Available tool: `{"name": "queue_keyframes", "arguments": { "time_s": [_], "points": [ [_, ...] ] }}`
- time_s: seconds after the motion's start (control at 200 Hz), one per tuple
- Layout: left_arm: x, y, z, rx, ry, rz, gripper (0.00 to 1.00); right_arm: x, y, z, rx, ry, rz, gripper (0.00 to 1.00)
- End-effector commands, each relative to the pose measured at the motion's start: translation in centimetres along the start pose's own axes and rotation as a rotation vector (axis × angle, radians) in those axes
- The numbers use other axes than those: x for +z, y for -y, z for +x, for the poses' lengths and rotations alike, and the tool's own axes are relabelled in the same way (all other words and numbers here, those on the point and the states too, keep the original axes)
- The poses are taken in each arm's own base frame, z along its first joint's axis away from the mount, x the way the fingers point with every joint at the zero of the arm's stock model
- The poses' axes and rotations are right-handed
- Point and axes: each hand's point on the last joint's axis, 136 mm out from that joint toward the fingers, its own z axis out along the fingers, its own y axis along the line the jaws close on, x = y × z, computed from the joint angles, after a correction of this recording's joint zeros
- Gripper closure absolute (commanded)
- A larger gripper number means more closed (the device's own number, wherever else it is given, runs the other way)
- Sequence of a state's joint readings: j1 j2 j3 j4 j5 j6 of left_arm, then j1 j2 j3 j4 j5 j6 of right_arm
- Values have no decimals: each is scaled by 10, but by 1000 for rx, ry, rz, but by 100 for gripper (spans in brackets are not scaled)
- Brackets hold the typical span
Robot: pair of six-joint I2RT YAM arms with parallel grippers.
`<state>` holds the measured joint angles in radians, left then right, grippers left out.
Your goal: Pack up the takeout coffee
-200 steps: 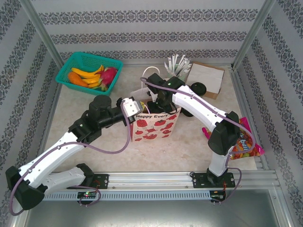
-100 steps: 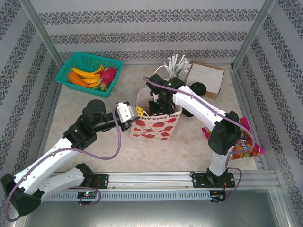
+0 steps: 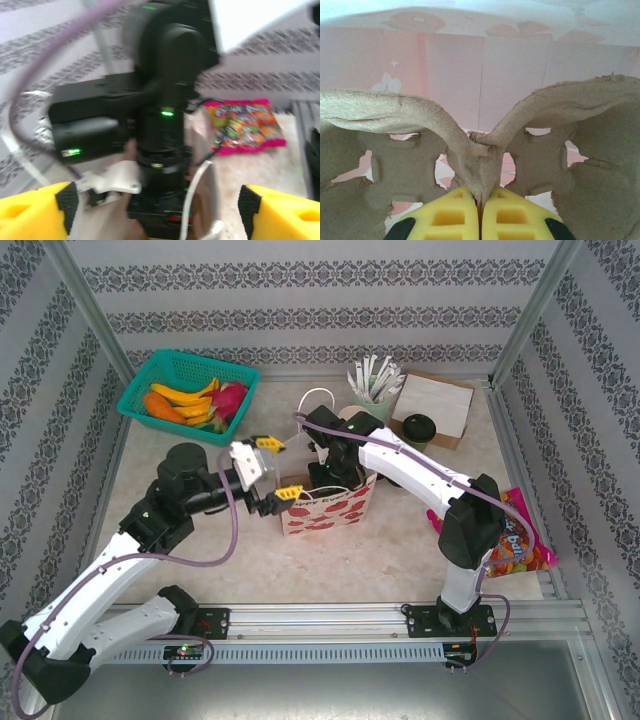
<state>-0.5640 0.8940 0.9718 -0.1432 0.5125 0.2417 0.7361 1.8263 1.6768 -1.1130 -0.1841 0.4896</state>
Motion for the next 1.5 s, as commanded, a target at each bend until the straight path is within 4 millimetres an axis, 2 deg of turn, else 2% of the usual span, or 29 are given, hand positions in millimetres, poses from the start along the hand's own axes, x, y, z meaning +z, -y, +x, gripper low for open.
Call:
{"name": "queue_keyframes", "arguments": {
  "time_s": [0.0,0.05,0.125,0.255,0.395,0.525,0.63,0.774,0.869,0.944,1.024,1.079,1.144,1.234,1.499],
  "points": [
    [-5,-65,-14,-218,29,-257,18,-5,-5,2,-50,15,-19,100],
    [-6,-93,-5,-326,-25,-347,27,-5,-4,1,-51,15,-19,100],
    [-3,-112,3,-417,-76,-376,29,-4,-7,1,-52,17,-34,100],
    [21,-110,6,-437,-136,-255,29,-4,-10,-2,-51,27,-45,100],
    [46,-106,7,-435,-156,-134,35,-5,-11,-4,-47,33,-55,100],
    [57,-106,6,-432,-120,-89,38,-6,-11,-3,-41,35,-56,100],
    [66,-112,15,-448,-152,-84,45,-7,-12,-3,-41,39,-60,100],
    [80,-110,18,-464,-165,-10,50,-8,-14,-4,-48,41,-65,100],
    [86,-117,23,-473,-188,-23,57,-8,-14,-4,-48,42,-67,100],
    [90,-119,24,-469,-195,-18,67,-8,-14,-4,-45,44,-66,100],
    [91,-121,27,-464,-200,-25,79,-9,-12,-4,-37,49,-59,100],
    [90,-124,29,-465,-205,-42,91,-10,-8,-4,-16,56,-45,100],
    [87,-128,31,-480,-210,-90,100,-12,8,-7,31,78,46,100],
    [79,-132,34,-501,-213,-154,100,-9,19,-8,65,82,111,100],
    [63,-135,45,-627,-250,-260,100,20,15,-17,91,68,84,100]
  ]
}}
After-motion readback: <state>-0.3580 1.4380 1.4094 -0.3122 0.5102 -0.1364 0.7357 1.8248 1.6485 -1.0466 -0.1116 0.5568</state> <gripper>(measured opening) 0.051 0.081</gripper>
